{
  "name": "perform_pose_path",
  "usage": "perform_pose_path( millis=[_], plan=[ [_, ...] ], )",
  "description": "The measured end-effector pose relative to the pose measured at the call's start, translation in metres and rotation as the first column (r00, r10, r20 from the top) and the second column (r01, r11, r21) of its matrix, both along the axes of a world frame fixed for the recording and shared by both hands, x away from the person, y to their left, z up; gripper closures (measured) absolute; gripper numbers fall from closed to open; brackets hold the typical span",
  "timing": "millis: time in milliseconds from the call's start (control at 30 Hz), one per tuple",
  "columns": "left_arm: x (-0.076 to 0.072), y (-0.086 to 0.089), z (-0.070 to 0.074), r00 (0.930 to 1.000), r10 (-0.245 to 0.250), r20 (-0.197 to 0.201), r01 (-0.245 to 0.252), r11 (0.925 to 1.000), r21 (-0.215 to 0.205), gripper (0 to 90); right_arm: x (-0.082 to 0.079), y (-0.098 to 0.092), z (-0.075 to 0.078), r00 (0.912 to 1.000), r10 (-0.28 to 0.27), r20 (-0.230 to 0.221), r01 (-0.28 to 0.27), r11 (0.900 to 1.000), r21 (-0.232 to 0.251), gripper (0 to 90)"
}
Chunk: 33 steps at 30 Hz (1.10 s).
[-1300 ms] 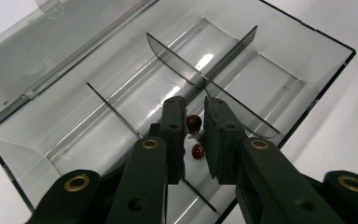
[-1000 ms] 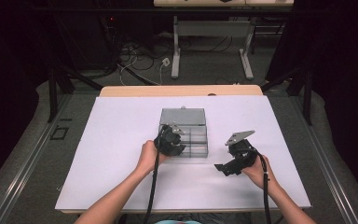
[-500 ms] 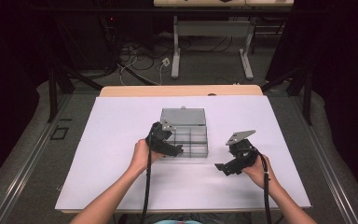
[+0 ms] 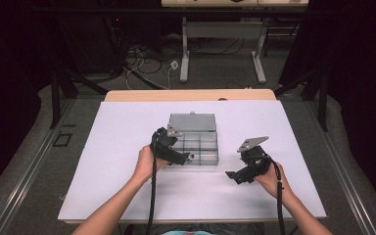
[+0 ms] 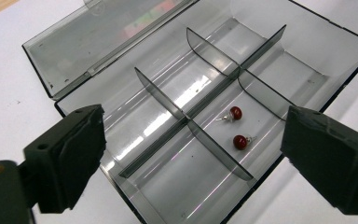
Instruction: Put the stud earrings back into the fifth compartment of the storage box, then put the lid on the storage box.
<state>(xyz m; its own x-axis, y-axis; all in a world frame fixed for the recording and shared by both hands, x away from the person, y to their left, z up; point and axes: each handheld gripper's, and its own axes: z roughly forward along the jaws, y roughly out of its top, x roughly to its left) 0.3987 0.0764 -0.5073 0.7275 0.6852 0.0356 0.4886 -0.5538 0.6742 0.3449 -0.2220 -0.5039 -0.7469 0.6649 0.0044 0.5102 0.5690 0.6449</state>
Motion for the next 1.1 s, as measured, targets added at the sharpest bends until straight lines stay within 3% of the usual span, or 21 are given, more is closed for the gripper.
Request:
perform_pose_path(
  millis=[500, 700, 933, 1100],
  plan=[
    [0.002, 0.001, 0.001, 0.9999, -0.007, -0.009, 0.007, 0.9996, 0.028, 0.1, 0.000, 0.002, 0.000, 0.9999, 0.010, -0.011, -0.010, 1.000, -0.010, 3.9],
    [0.006, -0.004, 0.001, 0.9997, -0.018, -0.014, 0.019, 0.9969, 0.076, 0.4, 0.001, 0.001, 0.000, 1.0000, 0.003, -0.008, -0.003, 1.000, -0.004, 3.9],
    [0.014, -0.014, 0.007, 0.9999, 0.005, -0.010, -0.004, 0.9949, 0.101, 3.0, 0.001, 0.002, 0.000, 1.0000, 0.002, 0.004, -0.002, 1.000, 0.005, 4.0],
    [0.023, -0.017, 0.002, 0.9993, 0.023, -0.031, -0.020, 0.9932, 0.115, 6.5, 0.001, 0.000, 0.001, 1.0000, -0.007, -0.001, 0.007, 1.000, 0.000, 4.0]
  ],
)
